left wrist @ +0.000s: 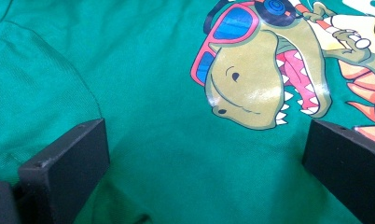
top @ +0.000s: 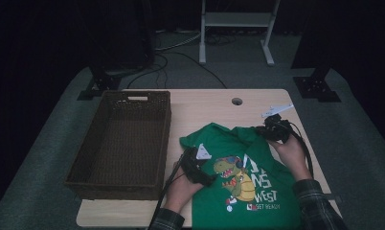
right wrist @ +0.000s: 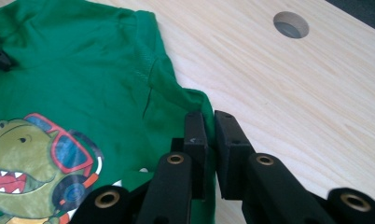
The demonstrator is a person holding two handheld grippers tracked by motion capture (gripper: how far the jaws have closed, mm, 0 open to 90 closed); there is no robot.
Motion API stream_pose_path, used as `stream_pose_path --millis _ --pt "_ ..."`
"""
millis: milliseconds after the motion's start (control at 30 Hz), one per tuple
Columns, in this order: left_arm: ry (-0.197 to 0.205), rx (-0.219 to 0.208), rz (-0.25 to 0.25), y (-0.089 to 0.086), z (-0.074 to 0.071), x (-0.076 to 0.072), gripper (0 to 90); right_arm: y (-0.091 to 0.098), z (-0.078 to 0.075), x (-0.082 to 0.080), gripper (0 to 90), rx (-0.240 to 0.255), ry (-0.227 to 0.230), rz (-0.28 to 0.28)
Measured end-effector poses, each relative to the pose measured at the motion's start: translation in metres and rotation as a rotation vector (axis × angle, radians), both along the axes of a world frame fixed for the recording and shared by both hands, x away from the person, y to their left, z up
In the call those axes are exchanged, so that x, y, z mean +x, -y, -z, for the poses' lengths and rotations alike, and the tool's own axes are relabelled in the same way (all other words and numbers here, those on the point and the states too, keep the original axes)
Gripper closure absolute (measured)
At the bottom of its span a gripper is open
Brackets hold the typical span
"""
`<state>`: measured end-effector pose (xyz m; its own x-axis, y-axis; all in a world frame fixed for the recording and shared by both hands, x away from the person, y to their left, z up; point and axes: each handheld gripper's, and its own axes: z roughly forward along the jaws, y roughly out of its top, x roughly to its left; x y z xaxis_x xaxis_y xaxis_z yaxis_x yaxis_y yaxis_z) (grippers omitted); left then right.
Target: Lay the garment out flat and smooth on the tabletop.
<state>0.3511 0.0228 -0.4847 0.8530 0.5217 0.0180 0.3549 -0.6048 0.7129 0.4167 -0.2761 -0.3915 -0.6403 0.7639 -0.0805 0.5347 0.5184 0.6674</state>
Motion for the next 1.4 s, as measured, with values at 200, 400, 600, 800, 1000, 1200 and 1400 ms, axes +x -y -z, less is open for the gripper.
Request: stream_pose_path --millis 200,400,600,800,1000,1200,1400 --pt "0.0 0.0 0.0 0.0 0.0 0.0 0.0 0.004 -0.001 0.004 84.3 0.008 0.003 0.011" --pt "-0.001 -0.002 -0.001 0.0 0.0 0.0 0.0 0.009 0.001 0.008 84.4 0.014 -0.005 0.025" --pt "-0.001 -0.001 -0.001 0.0 0.0 0.0 0.0 0.012 -0.002 0.01 84.4 0.007 -0.008 0.034" --pt "0.0 -0.003 -0.001 0.0 0.0 0.0 0.0 0.011 -0.009 0.014 84.3 -0.012 -0.002 0.034" --pt "-0.002 -0.004 -0.002 0.0 0.0 0.0 0.0 0.013 -0.011 0.019 84.4 -0.032 -0.003 0.046" --pt "-0.001 -0.002 0.0 0.0 0.0 0.0 0.0 0.02 -0.007 0.027 84.3 -0.043 -0.009 0.077" --pt "0.0 -0.001 0.0 0.0 0.0 0.0 0.0 0.028 0.0 0.037 84.3 -0.051 -0.021 0.114"
